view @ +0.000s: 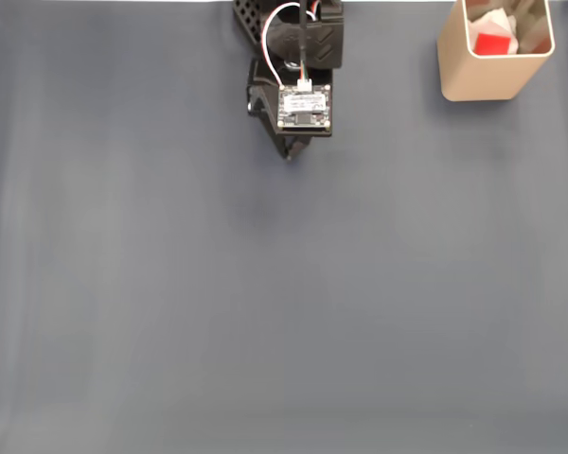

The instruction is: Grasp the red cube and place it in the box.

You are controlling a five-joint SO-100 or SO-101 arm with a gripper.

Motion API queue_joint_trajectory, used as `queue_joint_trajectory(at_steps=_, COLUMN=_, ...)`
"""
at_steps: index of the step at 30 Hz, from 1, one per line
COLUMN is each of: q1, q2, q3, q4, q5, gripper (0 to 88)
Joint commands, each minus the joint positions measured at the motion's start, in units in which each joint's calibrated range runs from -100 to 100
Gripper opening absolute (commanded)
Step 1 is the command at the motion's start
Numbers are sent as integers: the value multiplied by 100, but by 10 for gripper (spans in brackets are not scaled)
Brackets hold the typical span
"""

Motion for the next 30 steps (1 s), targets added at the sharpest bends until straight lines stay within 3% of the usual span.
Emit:
queue_joint_trajectory(at_steps=1, q1=-34, q2=-180, q3=55, q4=623, q5=-10, gripper=2)
queue_joint_trajectory(at_steps=8, q1=1, q2=-474, q3=55, q4=1887, q5=-10, gripper=3)
queue_joint_trajectory(at_steps=22, q1=9, q2=-509, q3=55, q4=2363, q5=-249, gripper=4)
queue_joint_trajectory(at_steps=27, q1=9, q2=-509, q3=55, q4=2461, q5=210, gripper=8)
queue_joint_trajectory(at_steps=30, q1=9, q2=-509, q3=55, q4=2461, q5=220, gripper=8)
